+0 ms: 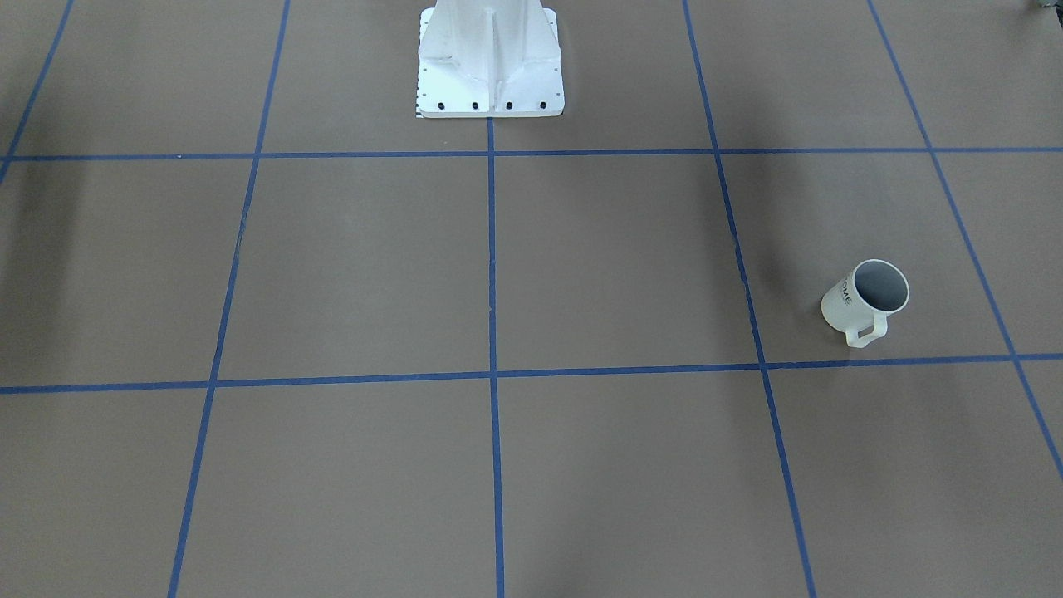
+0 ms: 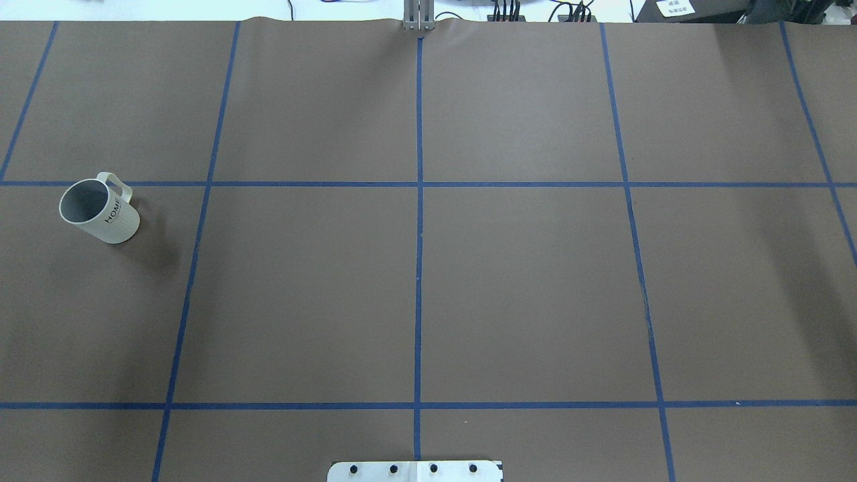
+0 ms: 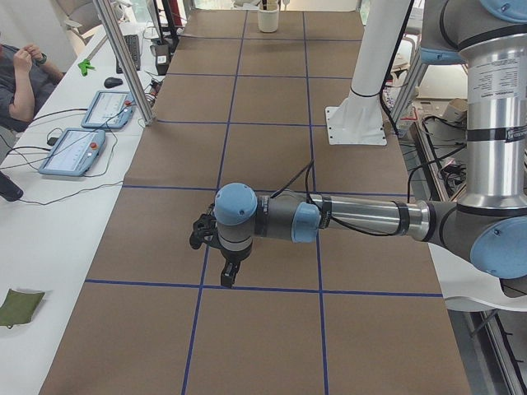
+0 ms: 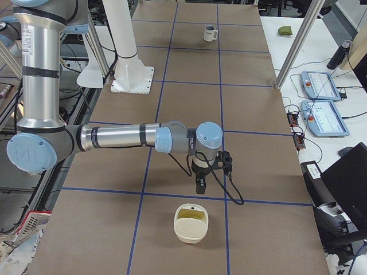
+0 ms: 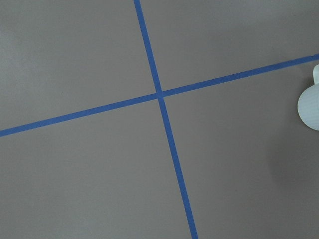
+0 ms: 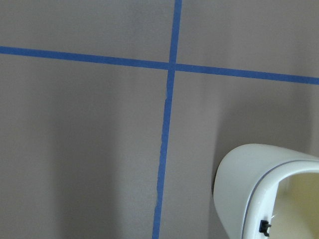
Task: Left arm hands cup to right arm to dump lemon
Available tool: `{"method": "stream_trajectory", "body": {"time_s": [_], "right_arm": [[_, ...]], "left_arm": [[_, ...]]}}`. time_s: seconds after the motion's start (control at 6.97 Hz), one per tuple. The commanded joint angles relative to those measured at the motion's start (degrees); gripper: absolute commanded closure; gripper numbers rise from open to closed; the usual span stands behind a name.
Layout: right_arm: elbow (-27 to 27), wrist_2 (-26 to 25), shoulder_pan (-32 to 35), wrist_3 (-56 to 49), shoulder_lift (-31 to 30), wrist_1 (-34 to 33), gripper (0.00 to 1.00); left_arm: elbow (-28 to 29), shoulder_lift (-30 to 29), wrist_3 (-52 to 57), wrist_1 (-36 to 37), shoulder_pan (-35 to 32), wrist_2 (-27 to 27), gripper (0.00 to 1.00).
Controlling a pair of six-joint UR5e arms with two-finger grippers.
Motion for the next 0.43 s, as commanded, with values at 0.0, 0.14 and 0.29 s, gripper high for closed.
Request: {"method": "stream_trajectory", "body": {"time_s": [0.0,0.14,0.29], "right_arm": [[0.1,0.0,0.0,0.0,0.0,0.0,0.0],[0.1,0.0,0.0,0.0,0.0,0.0,0.0],[0.2,0.0,-0.1,0.0,0.2,0.1,0.0]], "left_arm": [[-0.3,0.0,0.0,0.0,0.0,0.0,0.0],[-0.3,0.0,0.0,0.0,0.0,0.0,0.0],[-0.4,0.0,0.0,0.0,0.0,0.0,0.0]]}}
